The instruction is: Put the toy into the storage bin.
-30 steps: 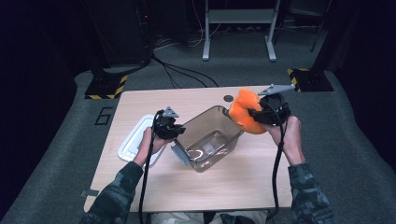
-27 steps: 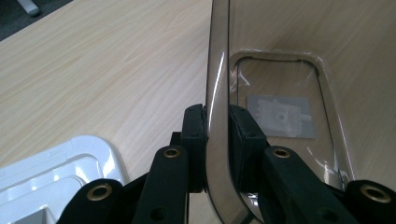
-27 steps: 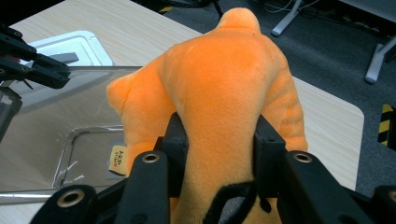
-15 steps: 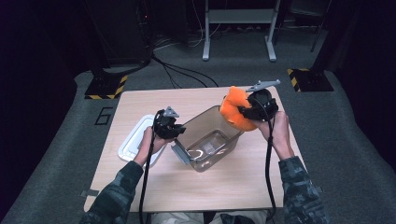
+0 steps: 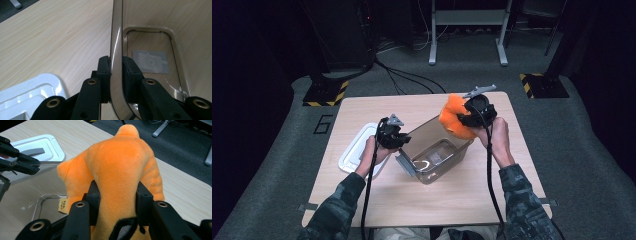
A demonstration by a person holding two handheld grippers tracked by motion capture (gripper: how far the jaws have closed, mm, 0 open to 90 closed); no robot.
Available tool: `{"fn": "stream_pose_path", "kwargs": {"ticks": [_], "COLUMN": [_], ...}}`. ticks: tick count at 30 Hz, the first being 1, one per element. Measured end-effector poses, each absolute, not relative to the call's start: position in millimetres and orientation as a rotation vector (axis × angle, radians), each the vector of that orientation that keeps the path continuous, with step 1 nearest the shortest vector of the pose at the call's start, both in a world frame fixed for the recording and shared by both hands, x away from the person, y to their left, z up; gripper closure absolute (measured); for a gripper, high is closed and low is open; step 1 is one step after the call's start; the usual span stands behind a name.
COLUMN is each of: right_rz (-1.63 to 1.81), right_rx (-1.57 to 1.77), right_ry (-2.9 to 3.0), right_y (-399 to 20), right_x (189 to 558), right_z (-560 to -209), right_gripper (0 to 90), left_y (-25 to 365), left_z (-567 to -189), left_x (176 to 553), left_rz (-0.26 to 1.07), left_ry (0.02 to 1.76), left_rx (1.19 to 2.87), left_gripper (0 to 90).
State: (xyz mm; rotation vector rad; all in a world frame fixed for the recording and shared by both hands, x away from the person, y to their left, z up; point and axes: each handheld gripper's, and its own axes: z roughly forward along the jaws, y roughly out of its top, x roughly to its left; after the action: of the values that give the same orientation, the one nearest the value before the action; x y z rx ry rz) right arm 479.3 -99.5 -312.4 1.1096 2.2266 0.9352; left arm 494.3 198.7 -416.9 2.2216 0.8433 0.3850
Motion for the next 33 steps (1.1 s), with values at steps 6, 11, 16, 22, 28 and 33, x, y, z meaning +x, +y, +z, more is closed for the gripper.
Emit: {"fn": "stream_pose_path", "kwargs": {"ticks": [6, 11, 16, 22, 28, 33], "right_rz": [0.924, 0.917, 0.937, 0.948, 0.915, 0.877], "right_rx": [1.110, 1.101, 1.115, 1.105, 1.079, 1.123], "right_ry": [2.237, 2.243, 2.246, 2.280, 2.323, 2.339], "right_y": [-88.9, -83.0, -76.6, -66.4, -59.3, -59.9], "right_x": [483.8, 487.3, 486.1, 483.9, 484.5, 488.3], "right_z": [-316.9, -320.7, -321.4, -325.8, -335.7, -348.3], "right_gripper": [64.2, 64.0, 64.0, 63.9, 63.9, 63.9], "left_y": [198.4, 198.5, 198.2, 198.3, 198.3, 198.5], "left_z": [-416.9, -416.6, -416.8, -416.5, -416.4, -416.6], "left_x": [494.3, 494.4, 494.5, 494.8, 494.9, 495.1], "left_rz": [0.384, 0.384, 0.388, 0.387, 0.387, 0.383], "left_ry": [0.846, 0.843, 0.844, 0.842, 0.839, 0.839], "left_rx": [2.220, 2.225, 2.219, 2.225, 2.227, 2.225], "left_gripper": [77.7, 77.7, 77.7, 77.7, 77.7, 77.8]}}
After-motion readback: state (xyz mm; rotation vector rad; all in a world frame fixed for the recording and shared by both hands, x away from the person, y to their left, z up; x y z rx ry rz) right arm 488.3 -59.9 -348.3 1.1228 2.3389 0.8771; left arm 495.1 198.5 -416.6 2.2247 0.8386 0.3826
